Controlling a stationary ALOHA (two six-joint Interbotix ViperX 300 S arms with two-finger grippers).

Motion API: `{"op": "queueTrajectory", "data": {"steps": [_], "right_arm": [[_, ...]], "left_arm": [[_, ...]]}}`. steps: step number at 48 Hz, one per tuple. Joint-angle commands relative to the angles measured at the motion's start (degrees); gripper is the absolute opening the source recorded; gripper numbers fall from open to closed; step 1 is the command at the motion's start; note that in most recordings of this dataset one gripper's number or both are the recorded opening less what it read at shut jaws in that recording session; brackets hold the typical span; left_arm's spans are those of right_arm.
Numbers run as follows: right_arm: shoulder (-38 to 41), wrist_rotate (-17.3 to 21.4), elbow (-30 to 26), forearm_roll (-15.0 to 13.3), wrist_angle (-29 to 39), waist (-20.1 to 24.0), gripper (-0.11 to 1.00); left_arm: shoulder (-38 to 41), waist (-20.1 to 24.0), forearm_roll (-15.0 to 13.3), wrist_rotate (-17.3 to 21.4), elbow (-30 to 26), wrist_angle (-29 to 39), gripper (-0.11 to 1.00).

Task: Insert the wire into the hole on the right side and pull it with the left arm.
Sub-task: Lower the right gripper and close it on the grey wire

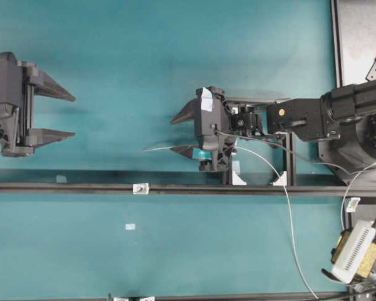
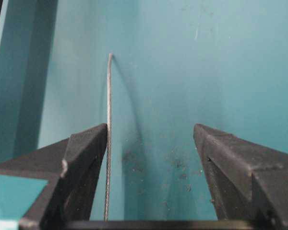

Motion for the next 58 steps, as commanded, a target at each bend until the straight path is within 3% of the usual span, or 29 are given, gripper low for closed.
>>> {"op": "queueTrajectory", "data": {"steps": [1,22,26,34,38,58], "right_arm": [[-0.62,0.09,-1.14,-0.09,-0.26,0.09,0.79],[-0.62,0.09,-1.14,-0.09,-0.53,0.0,0.76],[-0.62,0.0,-1.23,-0.09,-0.53,0.0,0.66],[-0.62,-0.18,-1.23,-0.09,-0.26,0.09,0.21],[-0.62,-0.18,-1.23,-0.09,-0.26,0.09,0.06],[-0.79,-0.18,-1.41,-0.09,-0.26,0.0,0.02]], "left_arm": [[-0.44,0.18,-0.09,0.0,-0.88,-0.35,0.77],[-0.44,0.26,-0.09,-0.09,-0.88,-0.35,0.77],[-0.44,0.26,-0.09,0.0,-0.88,-0.35,0.77],[-0.44,0.26,-0.09,-0.09,-0.97,-0.35,0.77],[-0.44,0.26,-0.09,-0.09,-0.88,-0.35,0.77],[-0.44,0.26,-0.09,-0.09,-0.88,-0.35,0.77]]}}
